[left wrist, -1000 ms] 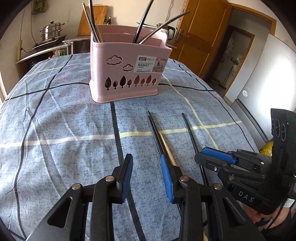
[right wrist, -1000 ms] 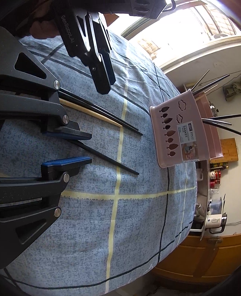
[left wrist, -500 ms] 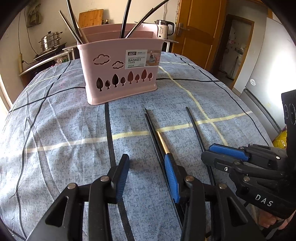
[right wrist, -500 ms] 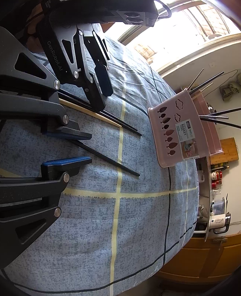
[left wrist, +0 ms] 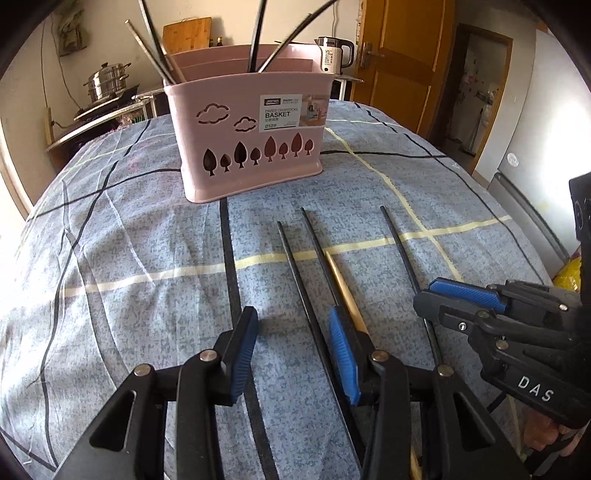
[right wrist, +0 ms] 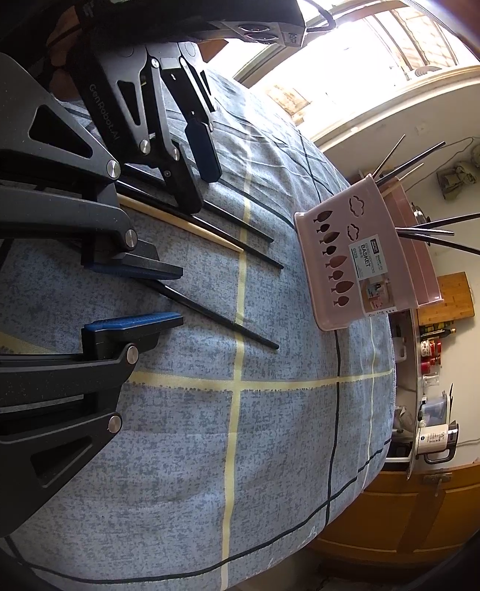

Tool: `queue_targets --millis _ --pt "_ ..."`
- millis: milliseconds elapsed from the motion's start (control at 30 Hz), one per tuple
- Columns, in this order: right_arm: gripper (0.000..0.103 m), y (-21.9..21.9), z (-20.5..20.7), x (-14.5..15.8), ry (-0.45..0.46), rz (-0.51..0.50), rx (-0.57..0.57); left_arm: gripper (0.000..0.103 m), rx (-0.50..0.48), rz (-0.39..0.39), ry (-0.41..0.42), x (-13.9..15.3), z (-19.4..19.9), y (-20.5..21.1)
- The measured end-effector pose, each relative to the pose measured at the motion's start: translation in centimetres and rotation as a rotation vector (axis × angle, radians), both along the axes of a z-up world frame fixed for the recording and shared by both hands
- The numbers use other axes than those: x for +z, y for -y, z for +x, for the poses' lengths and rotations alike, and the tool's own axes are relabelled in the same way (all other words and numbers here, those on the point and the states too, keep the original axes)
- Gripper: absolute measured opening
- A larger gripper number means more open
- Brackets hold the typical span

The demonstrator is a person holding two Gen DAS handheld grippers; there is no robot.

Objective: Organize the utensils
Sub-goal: 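Grasp a black chopstick with the left tool while the right tool grasps another black one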

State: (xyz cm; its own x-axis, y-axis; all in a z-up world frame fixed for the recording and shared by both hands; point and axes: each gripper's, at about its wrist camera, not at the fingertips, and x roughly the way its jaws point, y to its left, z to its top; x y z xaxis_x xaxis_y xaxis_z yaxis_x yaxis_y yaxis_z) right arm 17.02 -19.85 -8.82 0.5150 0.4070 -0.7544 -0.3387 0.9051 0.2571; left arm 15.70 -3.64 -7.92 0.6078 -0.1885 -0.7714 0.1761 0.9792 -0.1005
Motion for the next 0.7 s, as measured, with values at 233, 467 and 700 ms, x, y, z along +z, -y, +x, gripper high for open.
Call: queue_targets --millis 233,467,700 --pt "0.019 -0.1 0.0 0.0 0.002 -0.009 0.0 0.043 -0.001 0.039 0.015 -0.3 0.0 0.5" --pt "0.019 -0.2 -0.1 0.0 0.006 -0.022 0.007 0.012 0.003 0.081 0.017 -0.1 0.2 -0.2" --pt "0.019 0.1 -0.7 0.1 0.015 -0.058 0.044 0.01 0.089 0.079 0.007 -0.2 -0.7 -4.4"
